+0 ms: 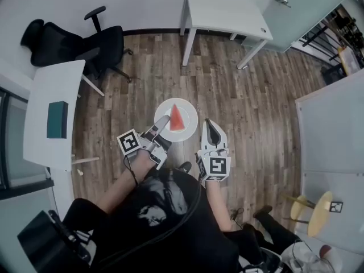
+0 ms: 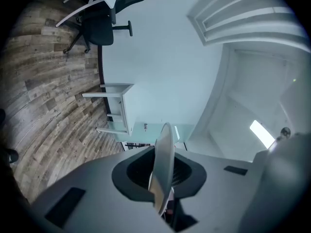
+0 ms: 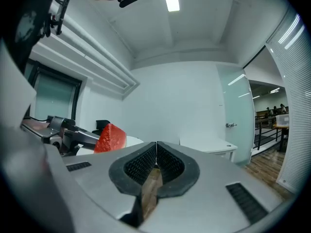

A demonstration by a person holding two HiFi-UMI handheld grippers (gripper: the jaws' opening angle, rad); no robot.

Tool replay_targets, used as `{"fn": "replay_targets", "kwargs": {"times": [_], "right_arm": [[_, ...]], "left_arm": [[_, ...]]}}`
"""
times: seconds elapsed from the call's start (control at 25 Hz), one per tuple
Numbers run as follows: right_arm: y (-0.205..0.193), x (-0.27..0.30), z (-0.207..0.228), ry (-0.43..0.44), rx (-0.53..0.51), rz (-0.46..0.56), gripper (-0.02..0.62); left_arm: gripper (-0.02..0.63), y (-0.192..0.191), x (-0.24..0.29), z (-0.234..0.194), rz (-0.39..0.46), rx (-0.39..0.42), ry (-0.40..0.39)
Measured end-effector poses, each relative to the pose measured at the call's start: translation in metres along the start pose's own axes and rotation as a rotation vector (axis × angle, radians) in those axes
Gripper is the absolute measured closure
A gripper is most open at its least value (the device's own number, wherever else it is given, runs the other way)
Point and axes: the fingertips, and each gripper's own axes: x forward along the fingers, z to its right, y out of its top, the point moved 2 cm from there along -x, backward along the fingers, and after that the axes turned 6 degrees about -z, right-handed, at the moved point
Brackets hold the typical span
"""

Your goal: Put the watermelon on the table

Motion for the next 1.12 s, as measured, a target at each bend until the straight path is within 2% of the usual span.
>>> {"fn": "replay_targets", "kwargs": {"times": [0.16,0.28,0.44,0.64,0.84,1.12], "right_arm": [[-0.011,0.007,-0.015,0.030,0.062,0.008,0.583],[-0.024,0.006,-0.018,0.003,0.068,-0.026,0.583],[-0.043,0.003,-0.015,-0.032,0.131,-0.057,0.583],[-0.050,0.037,-0.007,-0.004,0.151,-0.105,0.583],[-0.044,0.097,0.028,0.052,0.152,-0.085,0.583],[-0.002,0.183,0.116,0.082,0.174,-0.008,0.583]], "left_arm": [[0.572,0.012,-0.008,-0.006,-0.024,-0.018,-0.024],[0.574,0.013,-0.008,-0.009,-0.066,-0.042,-0.033],[0.573,0.007,-0.006,-0.019,-0.156,-0.037,-0.017],[0.574,0.022,0.006,-0.035,-0.165,-0.089,-0.011],[0.572,0.056,0.061,-0.043,-0.166,-0.019,0.006],[0.572,0.108,0.158,-0.029,-0.129,0.031,-0.023]]}}
